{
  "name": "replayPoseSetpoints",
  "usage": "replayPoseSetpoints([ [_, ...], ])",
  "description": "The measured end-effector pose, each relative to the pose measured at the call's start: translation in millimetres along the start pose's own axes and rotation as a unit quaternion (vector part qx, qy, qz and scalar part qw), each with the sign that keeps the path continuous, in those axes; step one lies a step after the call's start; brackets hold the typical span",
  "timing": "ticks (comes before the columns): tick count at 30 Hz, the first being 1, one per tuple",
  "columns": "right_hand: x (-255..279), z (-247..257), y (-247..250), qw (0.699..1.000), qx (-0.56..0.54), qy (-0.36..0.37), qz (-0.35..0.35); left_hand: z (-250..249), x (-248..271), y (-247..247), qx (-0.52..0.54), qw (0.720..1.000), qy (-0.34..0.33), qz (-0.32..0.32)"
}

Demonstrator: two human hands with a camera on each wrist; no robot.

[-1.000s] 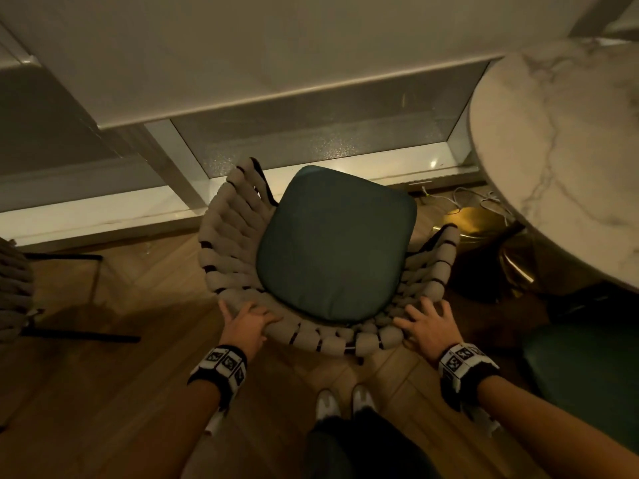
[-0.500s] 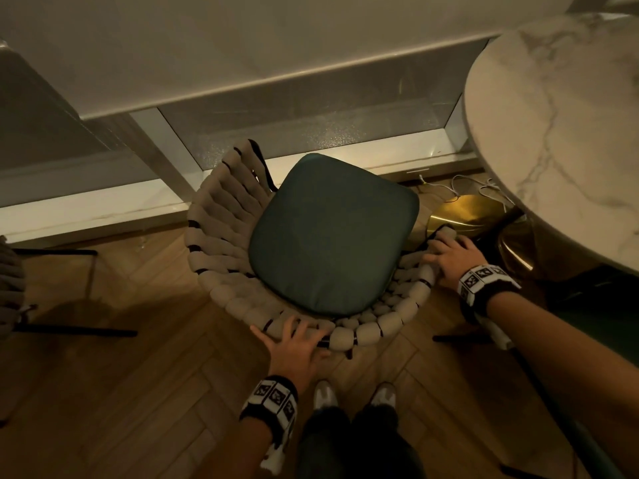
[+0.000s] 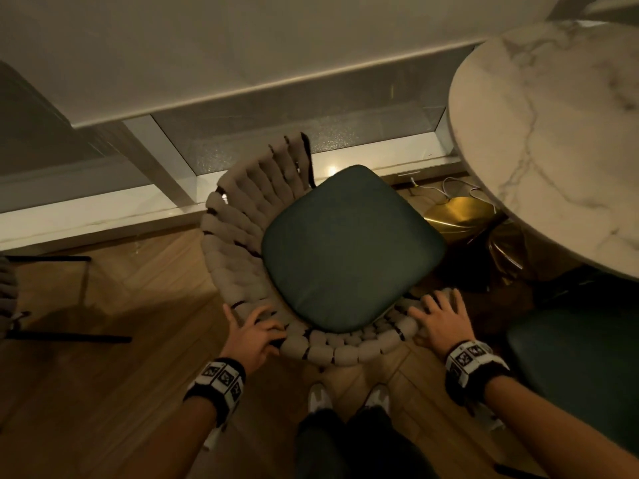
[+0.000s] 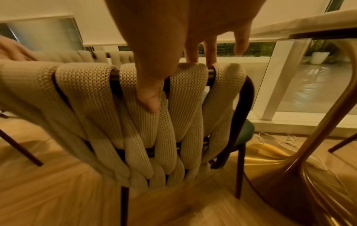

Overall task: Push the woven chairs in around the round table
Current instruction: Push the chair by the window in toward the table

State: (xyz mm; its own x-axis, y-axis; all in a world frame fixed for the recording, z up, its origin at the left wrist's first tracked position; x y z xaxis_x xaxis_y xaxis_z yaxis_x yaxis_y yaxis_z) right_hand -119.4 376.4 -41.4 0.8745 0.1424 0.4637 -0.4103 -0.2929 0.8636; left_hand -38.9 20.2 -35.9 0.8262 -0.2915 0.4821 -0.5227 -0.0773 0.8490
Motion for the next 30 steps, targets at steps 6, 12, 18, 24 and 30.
replayPoseSetpoints([
  [6, 17, 28, -6, 0.996, -0.062, 0.038, -0.057, 38, -19, 36, -0.073, 0.997, 0.038, -0.012],
  [12, -12, 13, 15, 0.996, -0.049, 0.067, 0.015, -2, -31, 16, -0.060, 0.997, 0.043, -0.039],
  [18, -27, 4, 6, 0.993, -0.035, 0.057, 0.098, -41, -26, -18, 0.058, 0.997, 0.023, -0.035],
  [24, -30, 19, -2, 0.995, -0.067, 0.039, 0.069, -21, -32, 5, 0.060, 0.998, 0.023, -0.024],
  [30, -32, 29, 1, 0.994, -0.089, 0.034, 0.046, -2, -48, 22, 0.066, 0.996, 0.028, -0.044],
])
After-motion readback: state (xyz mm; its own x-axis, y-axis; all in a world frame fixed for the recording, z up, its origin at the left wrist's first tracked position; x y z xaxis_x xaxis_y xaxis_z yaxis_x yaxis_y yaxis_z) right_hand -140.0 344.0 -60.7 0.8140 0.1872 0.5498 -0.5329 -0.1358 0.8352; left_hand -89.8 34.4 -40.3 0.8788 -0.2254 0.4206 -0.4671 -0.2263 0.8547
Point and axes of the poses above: each hand's wrist, its own x-axis away from the middle knuckle, its own y-axis out of the back of the hand, z = x × y, the point moved 2 cm from there along -x, towards the middle knuckle, and after that the axes turned 9 degrees about -y, right-handed, at the moved point
